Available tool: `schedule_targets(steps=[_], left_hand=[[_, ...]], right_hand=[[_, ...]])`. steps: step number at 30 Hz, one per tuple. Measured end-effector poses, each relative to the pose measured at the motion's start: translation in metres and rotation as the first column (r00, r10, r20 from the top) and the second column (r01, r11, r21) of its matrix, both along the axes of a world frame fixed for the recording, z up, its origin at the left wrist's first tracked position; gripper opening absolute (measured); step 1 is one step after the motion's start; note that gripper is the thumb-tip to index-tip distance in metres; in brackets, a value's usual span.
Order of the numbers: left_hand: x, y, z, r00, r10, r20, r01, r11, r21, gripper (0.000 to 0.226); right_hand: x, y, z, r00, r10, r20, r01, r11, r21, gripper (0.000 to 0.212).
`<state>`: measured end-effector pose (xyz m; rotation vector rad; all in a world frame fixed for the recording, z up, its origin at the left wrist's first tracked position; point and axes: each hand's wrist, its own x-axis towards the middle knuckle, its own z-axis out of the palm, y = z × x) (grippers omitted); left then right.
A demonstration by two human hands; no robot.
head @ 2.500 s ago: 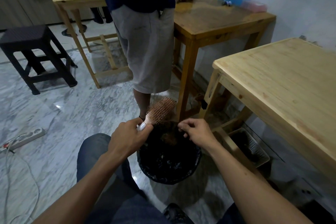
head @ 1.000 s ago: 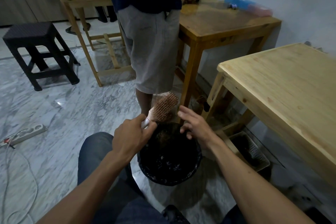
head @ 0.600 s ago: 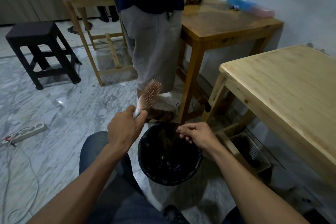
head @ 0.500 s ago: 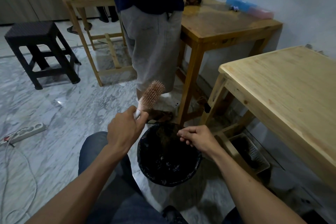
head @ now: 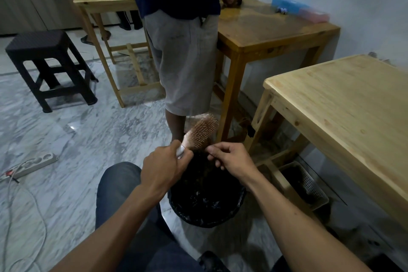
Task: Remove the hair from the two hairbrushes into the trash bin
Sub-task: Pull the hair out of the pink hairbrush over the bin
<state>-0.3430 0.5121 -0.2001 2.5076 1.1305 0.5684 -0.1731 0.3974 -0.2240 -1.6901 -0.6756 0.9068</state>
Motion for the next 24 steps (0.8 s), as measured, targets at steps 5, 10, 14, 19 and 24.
schedule_targets(steps=[5,10,14,19,24], left_hand=[[-0.004,0.009,0.000,0.991,0.135,0.010,-0.134,0.989,-0.068,0.031],[-0.003,0.014,0.001,0.977,0.208,0.047,-0.201,0.972,-0.122,0.034],[-0.001,0.011,0.002,0.985,0.166,0.048,-0.162,0.984,-0.070,0.032],[-0.004,0.003,-0.004,0.999,0.031,0.012,-0.031,0.999,0.037,0.028],[0.000,-0.011,-0.006,1.000,-0.026,0.004,0.026,0.995,0.092,0.028]], right_hand=[[0.002,-0.007,-0.003,0.997,-0.068,0.026,0.069,0.997,-0.030,0.012],[0.002,-0.013,-0.008,0.998,-0.023,0.059,0.028,0.996,-0.087,0.012],[0.002,-0.014,-0.006,0.994,0.040,0.100,-0.024,0.988,-0.154,0.014],[0.006,-0.009,0.008,0.999,0.045,-0.028,-0.048,0.991,-0.121,0.080],[0.002,-0.003,0.016,0.993,0.070,-0.097,-0.074,0.996,-0.044,0.049]])
